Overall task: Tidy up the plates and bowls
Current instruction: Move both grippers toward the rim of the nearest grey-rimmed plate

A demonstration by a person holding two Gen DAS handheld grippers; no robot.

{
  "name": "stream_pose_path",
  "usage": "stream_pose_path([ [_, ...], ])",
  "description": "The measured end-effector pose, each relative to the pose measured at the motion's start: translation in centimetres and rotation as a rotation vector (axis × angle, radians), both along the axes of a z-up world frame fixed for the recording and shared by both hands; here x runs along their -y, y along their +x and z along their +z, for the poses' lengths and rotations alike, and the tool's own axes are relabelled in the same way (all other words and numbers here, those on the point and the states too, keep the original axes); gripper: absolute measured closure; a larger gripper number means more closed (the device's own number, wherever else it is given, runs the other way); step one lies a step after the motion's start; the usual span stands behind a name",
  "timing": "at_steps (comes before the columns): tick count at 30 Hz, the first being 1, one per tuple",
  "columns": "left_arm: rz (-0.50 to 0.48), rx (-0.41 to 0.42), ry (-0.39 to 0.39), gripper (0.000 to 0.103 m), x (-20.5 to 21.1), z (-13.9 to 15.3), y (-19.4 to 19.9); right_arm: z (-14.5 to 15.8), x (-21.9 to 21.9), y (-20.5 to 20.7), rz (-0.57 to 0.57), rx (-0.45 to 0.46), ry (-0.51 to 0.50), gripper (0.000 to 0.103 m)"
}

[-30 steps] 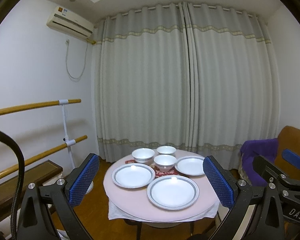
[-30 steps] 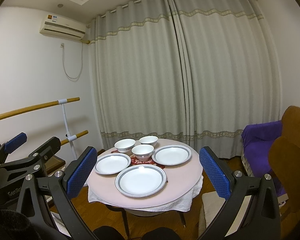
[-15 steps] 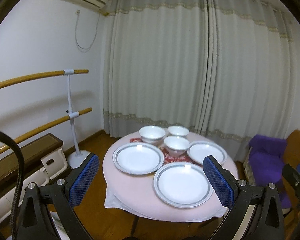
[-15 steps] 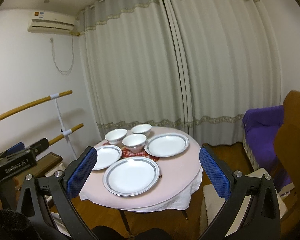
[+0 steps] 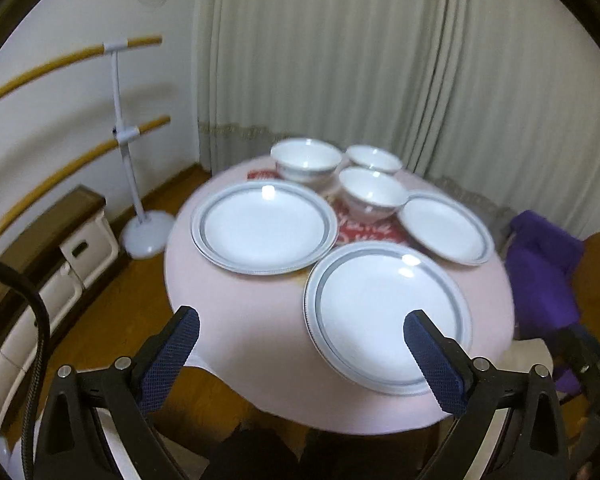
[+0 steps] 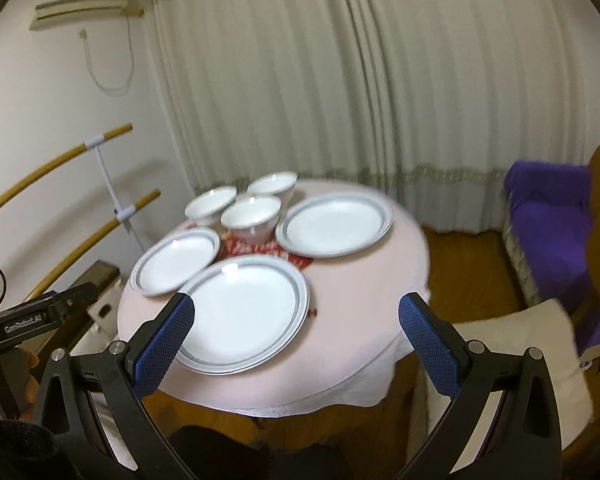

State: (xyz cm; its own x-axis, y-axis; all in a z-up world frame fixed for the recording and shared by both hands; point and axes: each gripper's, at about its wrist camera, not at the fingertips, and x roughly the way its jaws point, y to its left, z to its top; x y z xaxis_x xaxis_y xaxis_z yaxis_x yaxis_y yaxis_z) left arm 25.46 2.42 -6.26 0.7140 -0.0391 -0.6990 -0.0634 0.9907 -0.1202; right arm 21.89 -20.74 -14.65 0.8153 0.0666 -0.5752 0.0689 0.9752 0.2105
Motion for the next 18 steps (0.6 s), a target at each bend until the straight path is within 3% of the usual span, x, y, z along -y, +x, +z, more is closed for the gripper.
stream_pose_path([
  [5,0.033,-0.084,0.043,0.006,0.4,-1.9,5.0,-3.4,0.5,4.9,0.045,-0.122,0.001,0.0],
  [11,0.02,-0.174,0.012,0.009,0.7,-5.1,9.7,-7.3,0.9,8.9,0.063,-0.213,0.056,0.0],
  [18,-0.01,-0.203,0.014,0.01,0.7,-9.3,12.8,-9.7,1.1,10.9,0.061,-0.271,0.14,0.013],
])
